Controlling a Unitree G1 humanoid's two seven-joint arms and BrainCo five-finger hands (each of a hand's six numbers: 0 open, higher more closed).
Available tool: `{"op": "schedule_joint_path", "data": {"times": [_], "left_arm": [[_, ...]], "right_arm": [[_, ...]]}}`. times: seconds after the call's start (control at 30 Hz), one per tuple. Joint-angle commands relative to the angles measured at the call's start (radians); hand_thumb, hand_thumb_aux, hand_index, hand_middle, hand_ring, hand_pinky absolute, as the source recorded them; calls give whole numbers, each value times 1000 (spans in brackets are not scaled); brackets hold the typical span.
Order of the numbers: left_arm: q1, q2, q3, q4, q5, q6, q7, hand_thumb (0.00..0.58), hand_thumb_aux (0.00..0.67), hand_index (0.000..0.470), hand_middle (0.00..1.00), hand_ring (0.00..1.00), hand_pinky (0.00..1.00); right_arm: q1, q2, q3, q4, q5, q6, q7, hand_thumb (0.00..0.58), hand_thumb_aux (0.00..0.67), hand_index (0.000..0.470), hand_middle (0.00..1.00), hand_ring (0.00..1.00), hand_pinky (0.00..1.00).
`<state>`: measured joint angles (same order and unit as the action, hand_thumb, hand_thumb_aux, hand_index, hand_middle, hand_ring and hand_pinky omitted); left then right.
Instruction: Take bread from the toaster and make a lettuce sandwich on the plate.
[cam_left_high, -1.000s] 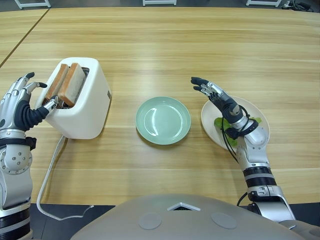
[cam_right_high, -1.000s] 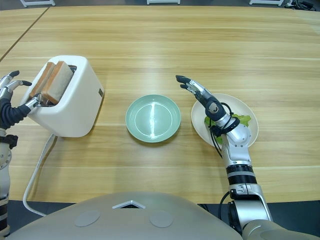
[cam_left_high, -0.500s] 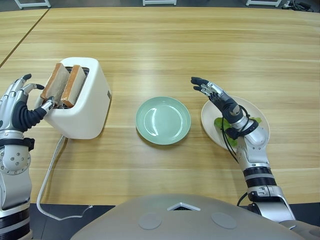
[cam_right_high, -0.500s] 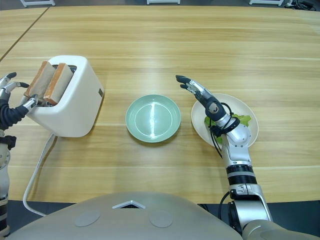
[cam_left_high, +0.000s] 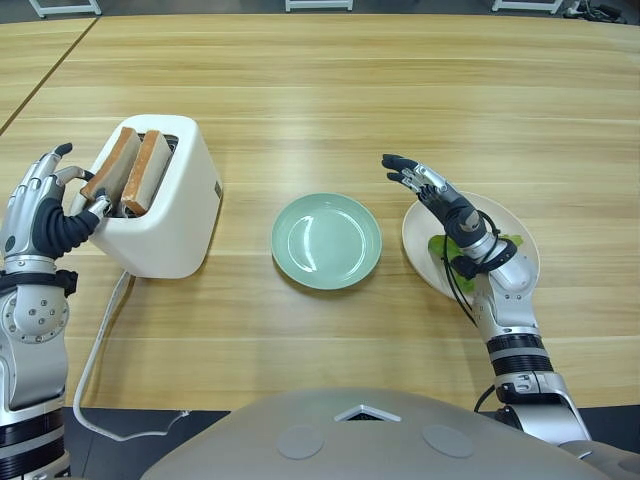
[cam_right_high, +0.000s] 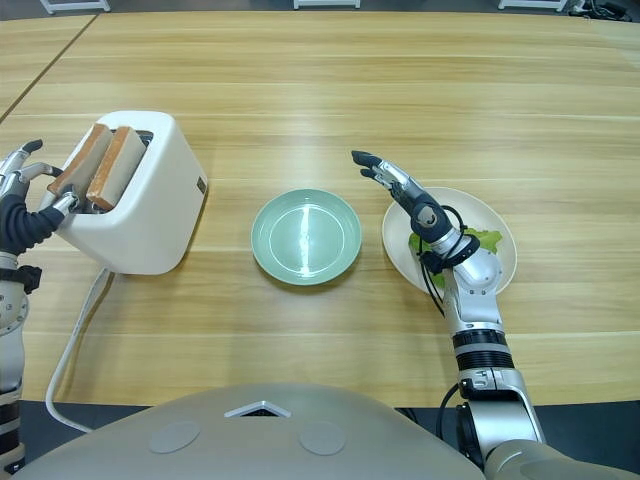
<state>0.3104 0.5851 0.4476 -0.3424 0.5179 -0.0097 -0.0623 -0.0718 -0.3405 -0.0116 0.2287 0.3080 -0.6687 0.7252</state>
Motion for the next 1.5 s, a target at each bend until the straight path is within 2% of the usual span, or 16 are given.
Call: {"op": "schedule_joint_path", "data": {"times": [0.03, 0.23, 0.37, 0.47, 0.6, 0.77, 1.03, 1.23, 1.3, 1.5], "left_arm": [[-16, -6, 54, -12, -40, -48, 44, 580, 670, 470, 0, 0, 0], [-88, -16, 241, -181, -122, -105, 133, 580, 670, 470, 0, 0, 0], [-130, -29, 261, -283, -153, -134, 139, 580, 670, 470, 0, 0, 0], [-160, -44, 222, -367, -158, -129, 121, 580, 670, 470, 0, 0, 0], [-208, -71, 44, -412, -142, -106, 57, 580, 670, 470, 0, 0, 0], [-295, -131, -297, -353, -53, -78, -37, 580, 670, 470, 0, 0, 0], [-347, -188, -569, -162, 87, -97, -81, 580, 670, 470, 0, 0, 0], [-411, -206, -752, 98, 310, -183, 39, 580, 670, 470, 0, 0, 0], [-431, -200, -821, 165, 443, -202, 114, 580, 670, 470, 0, 0, 0], [-439, -196, -939, 263, 653, -225, 296, 580, 670, 470, 0, 0, 0]], "right_arm": [[2, 0, -3, -7, -15, -1, -5, 0, 0, 0, 0, 0, 0], [-2, 2, -3, 2, -17, -3, -5, 0, 0, 0, 0, 0, 0], [-9, 6, 0, 11, -20, -5, -6, 0, 0, 0, 0, 0, 0], [-18, 9, 4, 19, -21, -5, -4, 0, 0, 0, 0, 0, 0], [-27, 14, 5, 27, -25, -6, -2, 0, 0, 0, 0, 0, 0], [-38, 20, 8, 41, -31, -10, -2, 0, 0, 0, 0, 0, 0], [-54, 29, 18, 51, -38, -12, 3, 0, 0, 0, 0, 0, 0], [-63, 33, 23, 56, -40, -12, 8, 0, 0, 0, 0, 0, 0], [-67, 34, 26, 59, -40, -12, 11, 0, 0, 0, 0, 0, 0], [-71, 36, 32, 58, -39, -11, 13, 0, 0, 0, 0, 0, 0]]}}
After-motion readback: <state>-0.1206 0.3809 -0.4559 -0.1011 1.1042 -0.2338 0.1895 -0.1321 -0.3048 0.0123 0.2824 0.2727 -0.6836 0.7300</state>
